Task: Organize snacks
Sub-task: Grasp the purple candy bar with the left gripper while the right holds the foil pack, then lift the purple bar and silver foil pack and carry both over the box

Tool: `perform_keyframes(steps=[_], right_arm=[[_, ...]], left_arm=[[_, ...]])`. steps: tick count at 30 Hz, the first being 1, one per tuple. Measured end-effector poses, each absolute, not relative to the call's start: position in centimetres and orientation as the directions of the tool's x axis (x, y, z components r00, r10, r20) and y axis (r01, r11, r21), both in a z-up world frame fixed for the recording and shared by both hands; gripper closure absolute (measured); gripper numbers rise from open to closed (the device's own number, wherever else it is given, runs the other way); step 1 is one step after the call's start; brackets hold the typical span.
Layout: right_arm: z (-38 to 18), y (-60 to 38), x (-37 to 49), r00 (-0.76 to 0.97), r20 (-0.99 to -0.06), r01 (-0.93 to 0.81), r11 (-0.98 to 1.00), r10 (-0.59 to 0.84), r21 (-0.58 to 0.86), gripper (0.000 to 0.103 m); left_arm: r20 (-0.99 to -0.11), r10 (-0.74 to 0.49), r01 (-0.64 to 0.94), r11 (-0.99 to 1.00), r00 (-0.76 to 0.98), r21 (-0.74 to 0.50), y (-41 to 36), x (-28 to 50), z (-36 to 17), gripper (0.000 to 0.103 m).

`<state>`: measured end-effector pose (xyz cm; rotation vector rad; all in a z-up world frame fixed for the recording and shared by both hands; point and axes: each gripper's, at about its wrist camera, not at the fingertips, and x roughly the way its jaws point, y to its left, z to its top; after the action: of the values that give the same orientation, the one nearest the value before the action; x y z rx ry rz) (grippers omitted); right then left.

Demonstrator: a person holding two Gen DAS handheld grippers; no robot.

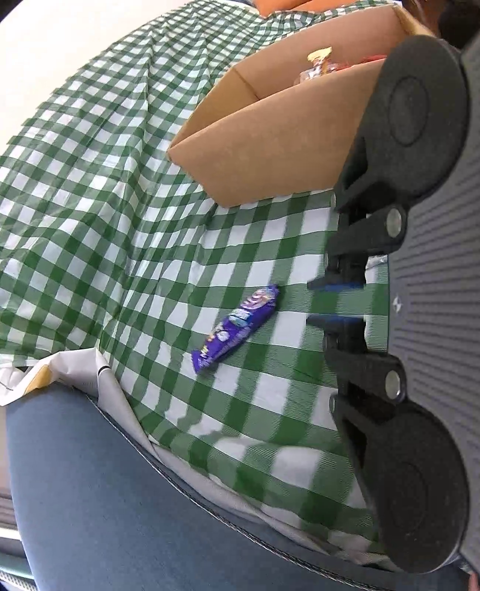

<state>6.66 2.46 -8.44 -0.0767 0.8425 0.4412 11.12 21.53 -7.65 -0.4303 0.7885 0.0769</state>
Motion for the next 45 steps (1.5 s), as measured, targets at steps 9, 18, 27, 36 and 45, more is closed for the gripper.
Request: perform_keyframes(steps=[9, 18, 27, 36, 45], right_arm=[[-9.6, 2.9, 8.0, 0.559, -0.753, -0.413, 0.904, 0.347, 0.11, 0.058], [-9.9, 3.5, 8.7, 0.563, -0.746, -0.444, 0.891, 0.356, 0.089, 0.069], [-9.3, 3.0, 8.5, 0.566, -0.738, -0.427, 0.897, 0.366, 0.117, 0.074], [-8.2, 2.7, 6.6, 0.594, -0.724, -0.418, 0.904, 0.35, 0.094, 0.075], [-9.0, 1.6, 6.2, 0.564, -0.761, -0.384, 0.918, 0.32, 0.101, 0.074]], left_arm=[[-0.736, 0.004, -0.345, 0.885, 0.677, -0.312, 21.9, 19.4, -9.2, 0.037], [-0.799, 0.141, -0.43, 0.889, 0.584, -0.157, 20.6, 23.9, -11.7, 0.082], [-0.779, -0.006, -0.259, 0.942, 0.627, -0.215, 21.3, 15.5, -9.5, 0.083], [-0.761, -0.105, -0.206, 0.931, 0.64, -0.301, 19.4, 7.3, -8.4, 0.083], [-0.797, -0.14, -0.187, 0.935, 0.587, -0.302, 17.7, 6.4, -10.2, 0.083]])
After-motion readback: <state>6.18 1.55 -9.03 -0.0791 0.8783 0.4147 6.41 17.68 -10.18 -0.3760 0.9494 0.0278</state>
